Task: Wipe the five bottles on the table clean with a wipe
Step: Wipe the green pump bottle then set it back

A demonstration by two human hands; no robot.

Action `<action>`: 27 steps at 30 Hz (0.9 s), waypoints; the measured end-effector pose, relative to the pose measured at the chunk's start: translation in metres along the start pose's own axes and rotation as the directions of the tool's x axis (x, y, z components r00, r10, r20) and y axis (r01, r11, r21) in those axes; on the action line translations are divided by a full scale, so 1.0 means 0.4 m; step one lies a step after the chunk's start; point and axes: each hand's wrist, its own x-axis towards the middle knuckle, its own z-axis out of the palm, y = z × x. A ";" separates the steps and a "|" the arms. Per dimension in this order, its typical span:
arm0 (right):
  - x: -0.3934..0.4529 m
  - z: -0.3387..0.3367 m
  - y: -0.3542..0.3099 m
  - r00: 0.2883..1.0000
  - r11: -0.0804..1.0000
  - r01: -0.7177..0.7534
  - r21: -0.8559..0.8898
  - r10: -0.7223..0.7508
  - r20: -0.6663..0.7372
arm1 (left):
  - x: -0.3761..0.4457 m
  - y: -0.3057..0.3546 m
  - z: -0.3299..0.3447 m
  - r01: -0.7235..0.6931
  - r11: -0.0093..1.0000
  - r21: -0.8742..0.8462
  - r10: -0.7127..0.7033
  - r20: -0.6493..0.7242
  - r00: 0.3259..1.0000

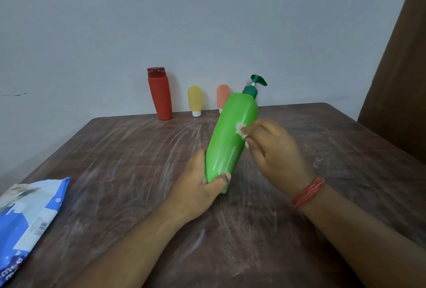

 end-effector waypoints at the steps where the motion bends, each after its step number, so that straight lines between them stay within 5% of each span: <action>1: 0.007 -0.004 0.005 0.997 0.999 -0.051 0.001 0.051 -0.060 | -0.003 0.002 -0.002 0.005 1.000 -0.026 -0.005 0.010 1.000; 7: -0.025 0.015 -0.043 0.975 0.982 0.180 0.058 -0.186 0.119 | -0.005 0.003 -0.016 0.105 0.921 -0.375 -0.126 -0.032 0.991; 11: 0.002 0.016 -0.028 0.998 0.997 0.052 0.060 -0.050 -0.042 | -0.009 0.003 -0.017 0.139 0.881 -0.452 -0.123 0.066 0.990; 14: -0.011 0.013 -0.028 0.998 0.996 0.068 0.057 -0.068 -0.003 | -0.002 -0.003 -0.017 0.176 0.816 -0.550 -0.172 0.059 0.983; 17: -0.022 0.021 -0.051 0.973 0.972 0.198 0.124 -0.210 0.093 | 0.007 -0.011 -0.028 0.220 0.648 -0.729 -0.249 0.071 0.966; 20: -0.012 0.023 -0.052 0.984 0.979 0.163 0.123 -0.170 0.046 | 0.008 -0.008 -0.030 0.276 0.463 -0.842 -0.257 0.171 0.951; 24: -0.016 0.020 -0.049 0.998 0.982 0.008 0.186 0.004 -0.068 | 0.008 -0.008 -0.019 0.309 0.463 -0.831 -0.256 0.209 0.944; 27: -0.028 0.026 -0.064 0.997 0.974 0.067 0.218 -0.073 0.022 | 0.007 -0.005 -0.024 0.301 0.457 -0.837 -0.243 0.208 0.948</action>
